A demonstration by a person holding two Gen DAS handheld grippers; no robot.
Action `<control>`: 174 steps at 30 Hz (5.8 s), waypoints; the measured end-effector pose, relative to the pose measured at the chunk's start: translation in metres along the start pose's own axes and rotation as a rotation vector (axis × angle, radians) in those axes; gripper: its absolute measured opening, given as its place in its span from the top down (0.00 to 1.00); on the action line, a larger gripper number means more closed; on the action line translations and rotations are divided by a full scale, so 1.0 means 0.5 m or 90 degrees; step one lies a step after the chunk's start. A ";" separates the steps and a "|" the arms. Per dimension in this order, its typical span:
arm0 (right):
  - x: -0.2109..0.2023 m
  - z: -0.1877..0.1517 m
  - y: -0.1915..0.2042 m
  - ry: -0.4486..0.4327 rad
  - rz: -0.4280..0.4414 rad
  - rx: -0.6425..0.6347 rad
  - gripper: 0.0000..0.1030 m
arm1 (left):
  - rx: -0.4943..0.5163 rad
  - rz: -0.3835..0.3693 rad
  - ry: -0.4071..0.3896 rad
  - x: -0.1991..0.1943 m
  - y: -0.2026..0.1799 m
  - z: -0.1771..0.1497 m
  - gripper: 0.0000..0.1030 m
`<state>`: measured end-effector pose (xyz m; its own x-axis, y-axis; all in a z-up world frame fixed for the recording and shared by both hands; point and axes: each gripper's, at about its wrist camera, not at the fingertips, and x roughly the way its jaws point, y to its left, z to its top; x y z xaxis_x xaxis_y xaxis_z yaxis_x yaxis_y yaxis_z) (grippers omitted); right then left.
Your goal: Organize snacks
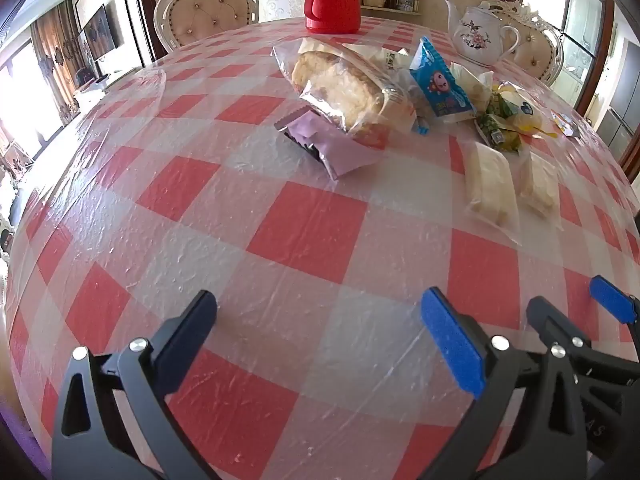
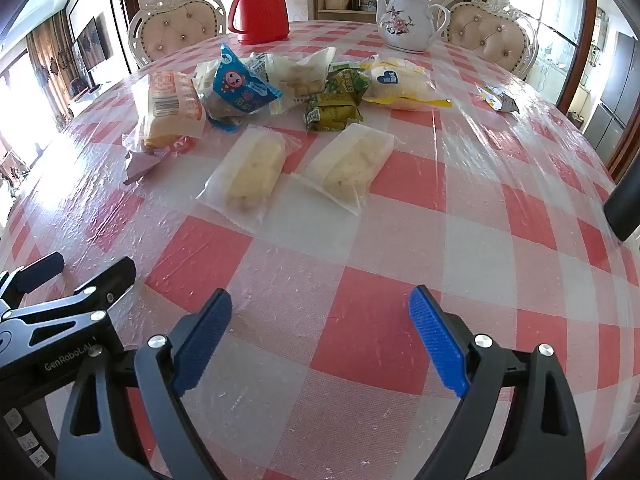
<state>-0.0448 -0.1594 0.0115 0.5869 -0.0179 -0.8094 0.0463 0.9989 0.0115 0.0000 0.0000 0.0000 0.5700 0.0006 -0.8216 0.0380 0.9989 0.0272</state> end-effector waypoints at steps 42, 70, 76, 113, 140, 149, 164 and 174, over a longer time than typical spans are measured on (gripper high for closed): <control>-0.001 0.000 0.001 -0.001 0.000 0.000 0.15 | 0.000 0.000 0.000 0.000 0.000 0.000 0.01; -0.001 -0.001 0.001 -0.001 0.000 0.000 0.15 | 0.000 0.000 0.000 0.000 0.000 0.000 0.01; -0.001 -0.001 0.001 -0.001 0.000 0.000 0.15 | 0.000 0.000 0.000 0.000 0.000 0.000 0.01; -0.033 0.000 -0.043 0.012 0.057 -0.043 0.16 | 0.001 -0.005 0.004 0.000 0.001 0.000 0.01; 0.317 0.452 -0.533 0.005 -0.052 0.059 0.48 | 0.139 -0.158 -0.054 0.019 -0.133 0.093 0.01; 0.155 0.342 -0.478 -0.072 -0.028 0.041 0.64 | 0.178 -0.120 -0.035 0.064 -0.180 0.135 0.01; -0.051 0.159 -0.229 -0.152 0.222 0.021 0.64 | 0.191 -0.109 -0.024 0.076 -0.206 0.138 0.66; 0.041 0.142 -0.209 -0.094 0.259 0.062 0.64 | 0.117 -0.132 -0.066 0.053 -0.158 0.125 0.66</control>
<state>0.0199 -0.2672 0.0355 0.6823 0.3625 -0.6349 -0.1411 0.9174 0.3721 0.0632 -0.0820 0.0118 0.6146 -0.2174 -0.7583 0.3051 0.9520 -0.0257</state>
